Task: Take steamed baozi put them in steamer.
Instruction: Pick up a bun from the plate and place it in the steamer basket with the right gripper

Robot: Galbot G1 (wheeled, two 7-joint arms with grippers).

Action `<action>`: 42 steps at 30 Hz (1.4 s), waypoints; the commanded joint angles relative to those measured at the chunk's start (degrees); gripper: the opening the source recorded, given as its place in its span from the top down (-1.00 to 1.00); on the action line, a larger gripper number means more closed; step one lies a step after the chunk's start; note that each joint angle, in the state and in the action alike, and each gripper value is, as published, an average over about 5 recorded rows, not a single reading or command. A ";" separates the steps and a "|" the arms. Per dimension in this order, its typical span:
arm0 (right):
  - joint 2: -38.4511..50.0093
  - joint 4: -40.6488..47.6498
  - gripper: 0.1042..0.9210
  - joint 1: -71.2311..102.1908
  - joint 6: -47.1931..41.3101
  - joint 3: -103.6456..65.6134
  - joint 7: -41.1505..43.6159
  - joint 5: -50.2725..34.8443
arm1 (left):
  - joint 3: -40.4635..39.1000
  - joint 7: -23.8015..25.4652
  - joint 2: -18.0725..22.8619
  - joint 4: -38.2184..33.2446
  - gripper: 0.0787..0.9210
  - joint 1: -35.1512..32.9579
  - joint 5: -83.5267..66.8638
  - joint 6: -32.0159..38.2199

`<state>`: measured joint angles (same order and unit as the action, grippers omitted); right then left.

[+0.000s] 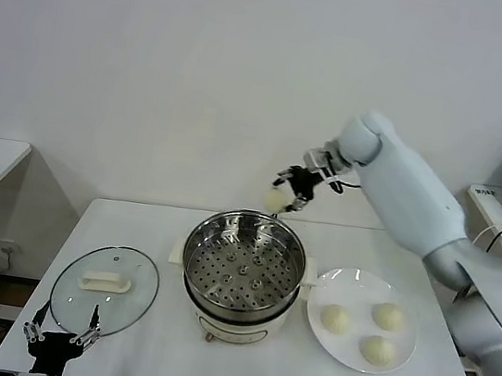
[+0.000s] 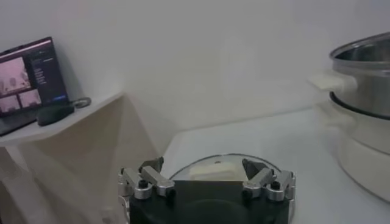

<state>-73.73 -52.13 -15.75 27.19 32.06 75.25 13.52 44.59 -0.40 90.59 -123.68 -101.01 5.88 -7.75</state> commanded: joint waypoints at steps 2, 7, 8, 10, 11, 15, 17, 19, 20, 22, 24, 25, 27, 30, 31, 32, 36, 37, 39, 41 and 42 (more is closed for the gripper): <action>-7.44 1.82 -0.20 -3.01 19.99 4.95 -1.20 10.64 | 0.02 -0.08 0.41 -1.27 -0.77 -0.45 0.07 0.06; -8.40 0.19 -0.20 -2.25 20.25 6.46 -1.48 15.96 | 0.18 -0.07 0.55 -1.92 -0.77 -0.61 -0.15 0.11; -8.59 0.15 -0.20 -2.09 20.24 6.70 -1.51 16.20 | 0.22 -0.03 0.59 -1.88 -0.77 -0.52 -0.23 0.09; -8.77 0.35 -0.20 -1.60 20.24 6.91 -1.50 16.49 | 0.23 0.04 0.68 -1.84 -0.77 -0.36 -0.51 0.05; -8.87 0.58 -0.20 -1.30 20.24 6.98 -1.51 16.64 | 0.23 0.09 0.77 -1.84 -0.77 -0.37 -0.73 0.04; -8.91 1.80 -0.20 0.23 20.22 7.08 -1.52 16.82 | 0.20 0.21 0.74 -1.85 -0.77 -0.39 -1.35 -0.03; -8.93 2.24 -0.20 1.03 20.21 7.02 -1.51 16.96 | 0.30 0.20 0.58 -1.86 -0.77 -0.35 -1.37 -0.04; -9.00 2.42 -0.20 1.64 20.21 6.94 -1.50 17.18 | 0.41 0.21 0.39 -1.83 -0.77 -0.28 -1.42 -0.06; -9.04 2.40 -0.20 1.91 20.21 6.93 -1.54 17.30 | 0.45 0.22 0.34 -1.82 -0.77 -0.24 -1.43 -0.06; -9.05 2.14 -0.20 2.40 20.20 6.99 -1.76 17.78 | 0.47 0.24 0.28 -1.74 -0.77 -0.16 -1.44 -0.08; -9.01 1.80 -0.20 2.97 20.18 7.01 -2.06 18.56 | 0.48 0.26 0.30 -1.61 -0.77 -0.07 -1.43 -0.10; -9.01 1.75 -0.20 3.27 20.17 6.98 -2.19 18.98 | 0.47 0.26 0.31 -1.54 -0.77 -0.03 -1.43 -0.10; -9.06 1.96 -0.20 3.91 20.17 6.87 -2.52 19.89 | 0.48 0.26 0.34 -1.36 -0.77 0.06 -1.45 -0.10; -9.31 2.78 -0.20 4.83 20.17 6.66 -3.06 21.23 | 0.51 0.23 0.39 -1.04 -0.77 0.24 -1.47 -0.10; -9.41 3.08 -0.20 5.07 20.17 6.59 -3.26 21.51 | 0.51 0.22 0.39 -0.91 -0.77 0.30 -1.47 -0.09; -9.52 3.37 -0.20 5.23 20.17 6.53 -3.42 21.63 | 0.51 0.20 0.38 -0.81 -0.77 0.34 -1.47 -0.09; -10.09 4.33 -0.20 5.53 20.18 6.18 -4.26 22.21 | 0.57 0.16 0.33 -0.67 -0.77 0.32 -1.58 -0.08; -10.22 4.53 -0.20 5.55 20.15 6.11 -4.41 22.32 | 0.60 0.17 0.34 -0.68 -0.77 0.33 -1.61 -0.08; -10.25 4.70 -0.20 5.56 19.57 6.19 -4.57 22.36 | 0.60 0.18 0.35 -0.67 -0.77 0.41 -1.63 -0.09; -9.95 4.40 -0.22 5.57 17.94 6.57 -4.65 22.39 | 0.56 0.18 0.41 -0.61 -0.77 0.54 -1.60 -0.09; -9.67 4.19 -0.26 5.55 16.89 6.82 -4.76 22.21 | 0.53 0.18 0.44 -0.61 -0.77 0.57 -1.58 -0.09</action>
<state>-83.38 -48.20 -10.92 45.91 38.53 71.08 34.41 45.07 -0.27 91.09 -124.37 -100.41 4.36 -7.82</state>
